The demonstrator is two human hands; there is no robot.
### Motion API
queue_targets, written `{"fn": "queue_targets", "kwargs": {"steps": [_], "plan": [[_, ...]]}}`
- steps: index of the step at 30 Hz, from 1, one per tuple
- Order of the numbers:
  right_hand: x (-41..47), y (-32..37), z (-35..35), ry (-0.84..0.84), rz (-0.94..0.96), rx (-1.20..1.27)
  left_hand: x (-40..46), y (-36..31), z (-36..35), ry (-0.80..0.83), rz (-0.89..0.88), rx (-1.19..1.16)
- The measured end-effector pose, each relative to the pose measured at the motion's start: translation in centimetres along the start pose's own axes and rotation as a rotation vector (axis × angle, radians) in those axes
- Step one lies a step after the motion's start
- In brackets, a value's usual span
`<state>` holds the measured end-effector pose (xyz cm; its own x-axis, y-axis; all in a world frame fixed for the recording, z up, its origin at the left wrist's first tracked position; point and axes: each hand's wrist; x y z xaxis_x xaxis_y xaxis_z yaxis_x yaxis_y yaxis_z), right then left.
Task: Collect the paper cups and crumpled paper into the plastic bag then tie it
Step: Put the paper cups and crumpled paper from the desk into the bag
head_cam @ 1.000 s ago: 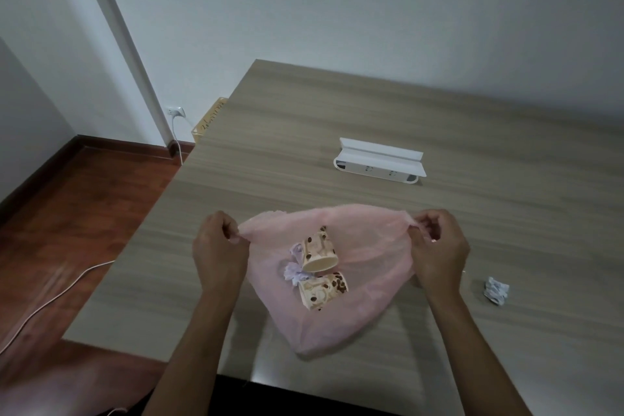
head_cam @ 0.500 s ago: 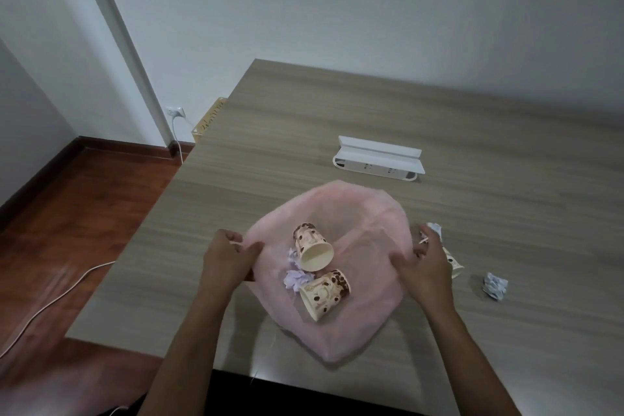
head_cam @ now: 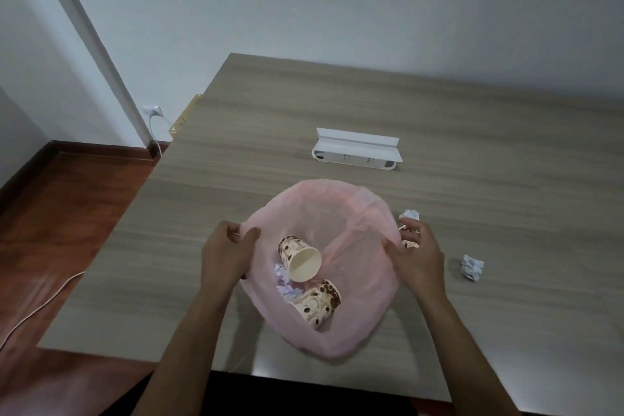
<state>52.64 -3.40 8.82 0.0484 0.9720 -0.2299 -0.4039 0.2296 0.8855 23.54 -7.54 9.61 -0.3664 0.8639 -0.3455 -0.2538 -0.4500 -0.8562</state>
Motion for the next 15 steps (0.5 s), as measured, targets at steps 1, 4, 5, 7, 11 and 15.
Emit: {"fn": "queue_targets", "kwargs": {"steps": [1, 4, 5, 7, 11, 15], "plan": [[0.2, -0.3, 0.4, 0.024, 0.004, -0.025, -0.2, -0.3, -0.4, 0.014, -0.003, 0.004], [1.1, -1.6, 1.6, 0.109, 0.018, -0.077, -0.8, -0.6, -1.8, 0.035, 0.009, 0.007], [1.5, -2.0, 2.0, 0.135, 0.032, -0.096, -1.0, -0.6, -2.3, 0.017, 0.012, 0.010], [2.3, -2.9, 2.8, 0.173, 0.044, -0.098, -1.7, -0.6, -3.4, -0.033, 0.015, 0.013], [4.5, -4.8, 4.9, 0.051, 0.065, -0.106, -2.6, -0.3, -5.2, -0.091, 0.026, -0.027], [8.4, -9.2, 6.4, 0.078, -0.016, -0.364, -2.8, -0.2, -6.1, -0.136, 0.034, -0.069]]}}
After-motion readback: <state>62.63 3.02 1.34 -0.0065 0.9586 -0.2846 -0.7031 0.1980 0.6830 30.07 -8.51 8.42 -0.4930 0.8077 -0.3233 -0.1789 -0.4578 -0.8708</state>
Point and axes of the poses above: each hand's wrist, its own x-axis towards the middle knuckle, its own z-axis out of the back of the hand, y = z × x, and after that the axes turned 15 degrees about y, right-handed
